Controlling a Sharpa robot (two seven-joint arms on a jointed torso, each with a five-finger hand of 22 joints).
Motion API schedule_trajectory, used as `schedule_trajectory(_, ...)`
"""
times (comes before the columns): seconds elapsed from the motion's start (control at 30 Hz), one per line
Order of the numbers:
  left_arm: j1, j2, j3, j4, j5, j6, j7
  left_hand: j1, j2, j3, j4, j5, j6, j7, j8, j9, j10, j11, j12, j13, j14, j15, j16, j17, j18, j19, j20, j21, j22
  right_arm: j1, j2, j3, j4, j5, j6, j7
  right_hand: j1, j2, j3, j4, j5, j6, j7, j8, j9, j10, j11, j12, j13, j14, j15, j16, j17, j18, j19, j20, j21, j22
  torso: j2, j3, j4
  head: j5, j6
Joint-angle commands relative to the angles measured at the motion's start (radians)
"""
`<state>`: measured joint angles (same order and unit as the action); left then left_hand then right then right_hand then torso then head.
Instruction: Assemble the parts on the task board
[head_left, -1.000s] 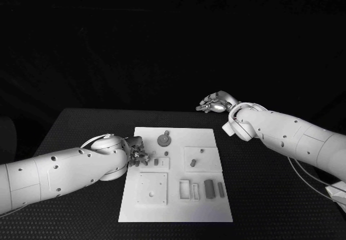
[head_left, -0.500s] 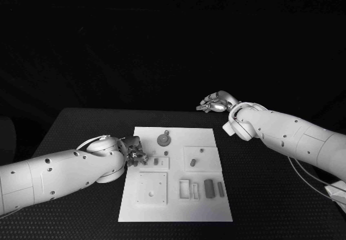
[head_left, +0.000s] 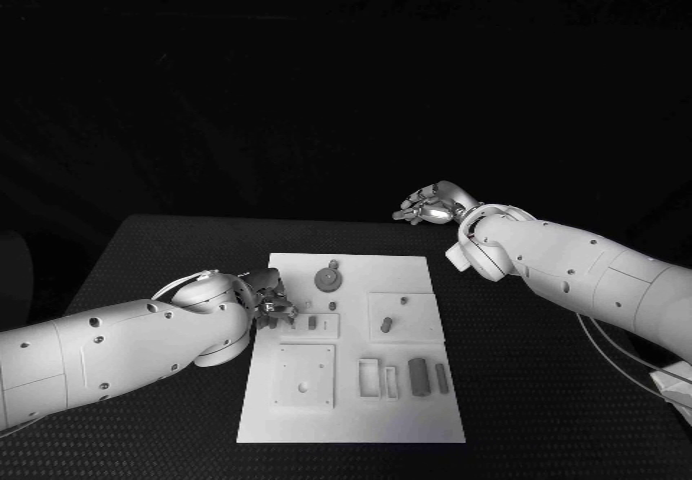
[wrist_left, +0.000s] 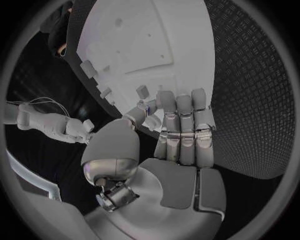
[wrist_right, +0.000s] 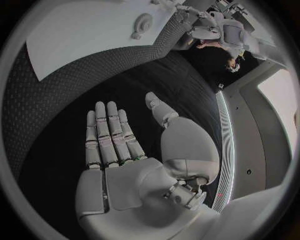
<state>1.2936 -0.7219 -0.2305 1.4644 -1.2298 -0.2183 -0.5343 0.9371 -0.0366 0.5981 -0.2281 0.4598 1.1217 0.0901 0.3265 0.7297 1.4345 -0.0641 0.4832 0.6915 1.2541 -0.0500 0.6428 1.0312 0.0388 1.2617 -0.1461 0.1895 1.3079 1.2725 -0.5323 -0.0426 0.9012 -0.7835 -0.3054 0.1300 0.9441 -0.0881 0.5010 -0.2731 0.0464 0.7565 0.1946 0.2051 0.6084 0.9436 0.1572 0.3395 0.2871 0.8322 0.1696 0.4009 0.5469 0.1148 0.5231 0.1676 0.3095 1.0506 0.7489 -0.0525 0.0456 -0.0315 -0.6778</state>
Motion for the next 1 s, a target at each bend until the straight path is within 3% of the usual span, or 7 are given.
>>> schedule_trajectory(0.03,0.000,0.002,0.000,0.000,-0.006,-0.028,0.018,0.009,0.006,0.012,-0.005,-0.003,0.062,-0.059,0.002,0.002,-0.005,-0.008,0.005,0.001,0.007,0.001,0.005,-0.002,0.014,0.001,-0.002,0.004,0.026,0.000,0.000,0.000,0.000,0.002,0.010,0.010,-0.011,0.000,-0.004,0.001,0.001,-0.007,0.027,0.005,-0.002,0.006,-0.002,-0.004,-0.001,-0.008,-0.001,-0.006,0.001,-0.014,-0.007,-0.001,-0.005,0.001,0.000,0.0007,-0.0010,0.001,0.000)
schedule_trajectory(0.4,-0.007,0.003,-0.001,0.000,-0.006,-0.044,0.025,0.009,0.007,0.014,-0.002,-0.008,0.060,-0.058,0.000,0.002,-0.008,-0.007,0.004,0.001,0.004,0.001,0.005,-0.005,0.013,-0.002,-0.002,0.006,0.025,-0.001,-0.001,0.000,0.002,0.003,0.012,0.010,-0.011,0.000,-0.004,0.001,0.001,-0.007,0.027,0.005,-0.002,0.006,-0.002,-0.004,-0.003,-0.008,-0.001,-0.006,0.002,-0.014,-0.008,-0.001,-0.005,0.002,0.000,0.0011,-0.0010,0.001,-0.002)
schedule_trajectory(0.83,-0.023,-0.009,-0.004,0.013,-0.027,-0.147,0.050,0.010,0.006,0.016,-0.002,-0.010,0.059,-0.058,-0.002,0.002,-0.010,-0.007,0.004,0.000,0.003,0.001,0.005,-0.007,0.013,-0.003,-0.002,0.007,0.025,-0.002,-0.003,0.000,0.000,0.002,0.012,0.010,-0.011,-0.001,-0.004,0.000,0.001,-0.007,0.027,0.006,-0.003,0.006,-0.001,-0.005,-0.006,-0.011,0.000,-0.009,0.002,-0.014,-0.011,0.000,-0.007,0.003,0.000,0.0012,0.0003,0.000,-0.004)
schedule_trajectory(1.0,-0.028,-0.012,-0.005,0.022,-0.026,-0.151,0.054,0.012,0.004,0.018,-0.001,-0.008,0.061,-0.058,-0.001,0.003,-0.009,-0.008,0.005,0.000,0.005,0.000,0.005,-0.008,0.013,-0.002,-0.002,0.009,0.025,-0.003,-0.004,0.000,0.000,0.002,0.015,0.010,-0.011,-0.001,-0.003,0.000,0.001,-0.008,0.027,0.006,-0.003,0.006,-0.001,-0.006,-0.008,-0.012,0.001,-0.010,0.002,-0.015,-0.012,0.000,-0.008,0.004,-0.001,0.0019,0.0002,0.005,-0.004)
